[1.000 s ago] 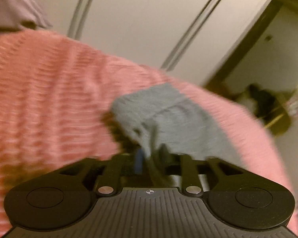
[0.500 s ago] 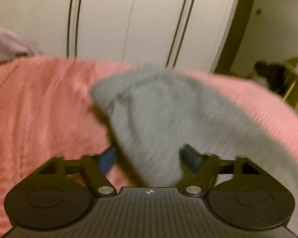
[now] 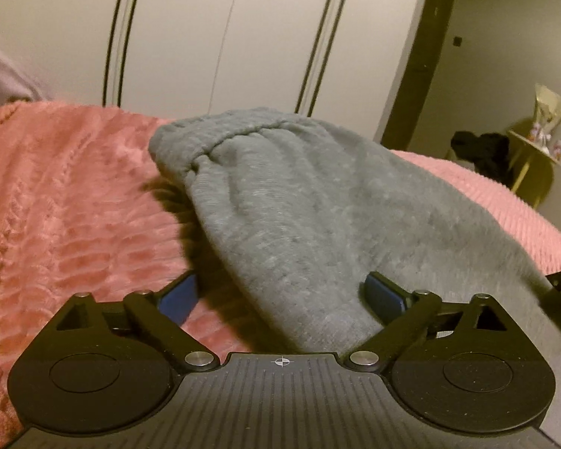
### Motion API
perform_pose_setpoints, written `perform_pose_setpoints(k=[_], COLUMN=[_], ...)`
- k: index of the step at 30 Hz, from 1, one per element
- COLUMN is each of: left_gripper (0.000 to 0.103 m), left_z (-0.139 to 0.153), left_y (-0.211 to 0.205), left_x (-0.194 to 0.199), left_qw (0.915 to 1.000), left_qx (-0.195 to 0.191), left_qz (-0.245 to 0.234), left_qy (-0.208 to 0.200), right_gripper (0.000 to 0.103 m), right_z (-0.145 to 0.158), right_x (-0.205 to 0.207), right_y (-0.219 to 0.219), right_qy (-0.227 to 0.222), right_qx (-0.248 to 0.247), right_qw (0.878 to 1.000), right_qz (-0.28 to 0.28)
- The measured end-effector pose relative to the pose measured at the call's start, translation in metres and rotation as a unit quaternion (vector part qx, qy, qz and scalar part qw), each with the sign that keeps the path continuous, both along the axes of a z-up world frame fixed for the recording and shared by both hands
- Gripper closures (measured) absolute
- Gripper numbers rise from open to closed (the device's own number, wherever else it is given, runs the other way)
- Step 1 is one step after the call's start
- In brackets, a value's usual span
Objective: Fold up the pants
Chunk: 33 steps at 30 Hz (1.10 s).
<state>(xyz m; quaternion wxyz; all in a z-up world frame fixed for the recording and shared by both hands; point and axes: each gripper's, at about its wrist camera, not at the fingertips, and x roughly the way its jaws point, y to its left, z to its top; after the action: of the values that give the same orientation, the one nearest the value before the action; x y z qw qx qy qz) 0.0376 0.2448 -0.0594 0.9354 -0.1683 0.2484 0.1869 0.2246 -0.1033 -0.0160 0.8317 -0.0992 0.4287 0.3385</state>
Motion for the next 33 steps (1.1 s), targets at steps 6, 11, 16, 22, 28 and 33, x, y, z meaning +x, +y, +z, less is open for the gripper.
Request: perform_pose_setpoints(k=[6, 11, 16, 22, 28, 33], left_gripper=[0.003, 0.003, 0.002, 0.001, 0.001, 0.0], left_z=[0.003, 0.004, 0.002, 0.0, 0.0, 0.002], left_y=[0.002, -0.001, -0.004, -0.003, -0.004, -0.008], left_x=[-0.005, -0.005, -0.003, -0.005, -0.004, 0.002], left_qw=[0.9998, 0.9999, 1.0, 0.9999, 1.0, 1.0], left_qx=[-0.015, -0.009, 0.0, -0.004, -0.003, 0.004], left_qz=[0.0, 0.004, 0.004, 0.003, 0.003, 0.002], left_qy=[-0.011, -0.008, -0.006, -0.01, -0.007, 0.004], right_gripper=[0.094, 0.097, 0.094, 0.09, 0.09, 0.092], right_z=[-0.004, 0.003, -0.005, 0.006, 0.016, -0.008], right_x=[-0.018, -0.037, -0.005, -0.025, -0.102, -0.154], right_y=[0.014, 0.021, 0.022, -0.012, -0.094, -0.155], right_qy=[-0.033, -0.125, -0.107, -0.085, -0.077, -0.054], right_qx=[-0.009, -0.048, -0.049, 0.044, 0.061, 0.038], right_qw=[0.999, 0.991, 0.989, 0.979, 0.959, 0.935], right_qz=[0.019, 0.009, -0.089, -0.18, -0.266, -0.35])
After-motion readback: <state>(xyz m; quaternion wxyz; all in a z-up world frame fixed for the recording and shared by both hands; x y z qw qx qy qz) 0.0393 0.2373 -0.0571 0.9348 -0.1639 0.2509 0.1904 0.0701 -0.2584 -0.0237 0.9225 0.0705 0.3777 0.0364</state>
